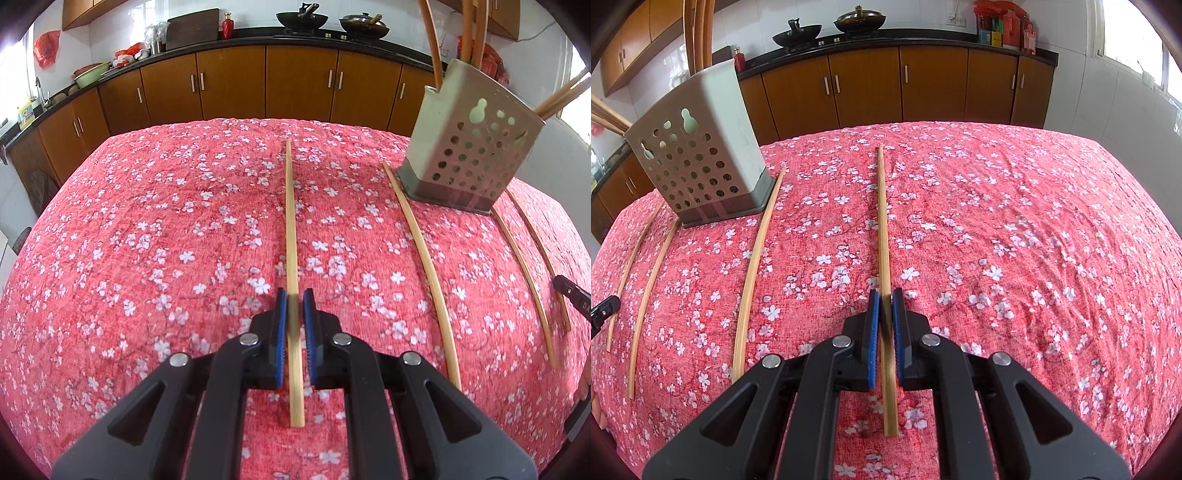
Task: Organize utensils
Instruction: 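Lift both held chopsticks upright above the perforated holder, then drop both chopsticks into the holder and open both tools, then lower both open tools to the last two chopsticks on the cloth, then close the left tool on a chopstick while the right tool grasps the last one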
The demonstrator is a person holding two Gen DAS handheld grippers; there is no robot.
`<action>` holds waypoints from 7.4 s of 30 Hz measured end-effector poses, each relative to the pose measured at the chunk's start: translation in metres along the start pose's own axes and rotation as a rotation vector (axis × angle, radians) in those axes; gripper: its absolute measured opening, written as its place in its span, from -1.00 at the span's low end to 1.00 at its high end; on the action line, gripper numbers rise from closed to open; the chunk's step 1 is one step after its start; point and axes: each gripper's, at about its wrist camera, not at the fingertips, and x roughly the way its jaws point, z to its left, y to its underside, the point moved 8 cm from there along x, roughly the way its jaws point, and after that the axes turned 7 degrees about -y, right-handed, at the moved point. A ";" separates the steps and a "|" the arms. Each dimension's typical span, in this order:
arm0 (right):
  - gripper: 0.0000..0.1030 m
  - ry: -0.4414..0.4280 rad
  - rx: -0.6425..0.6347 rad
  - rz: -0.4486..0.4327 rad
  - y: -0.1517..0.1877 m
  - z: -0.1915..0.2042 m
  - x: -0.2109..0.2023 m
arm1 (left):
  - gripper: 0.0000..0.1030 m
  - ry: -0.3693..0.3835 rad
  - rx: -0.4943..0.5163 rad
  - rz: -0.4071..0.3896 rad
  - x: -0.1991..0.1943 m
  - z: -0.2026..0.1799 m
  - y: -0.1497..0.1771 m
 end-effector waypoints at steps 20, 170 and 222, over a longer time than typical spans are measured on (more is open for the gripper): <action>-0.85 -0.068 0.008 -0.322 -0.053 0.009 -0.101 | -0.85 0.083 -0.060 -0.258 -0.115 0.012 -0.051; -0.84 -0.053 -0.047 0.010 0.004 0.030 0.006 | -0.69 0.023 -0.029 0.004 0.007 -0.018 -0.011; -0.83 -0.053 -0.044 0.012 0.006 0.032 0.003 | -0.60 0.008 -0.005 0.004 0.002 -0.013 -0.008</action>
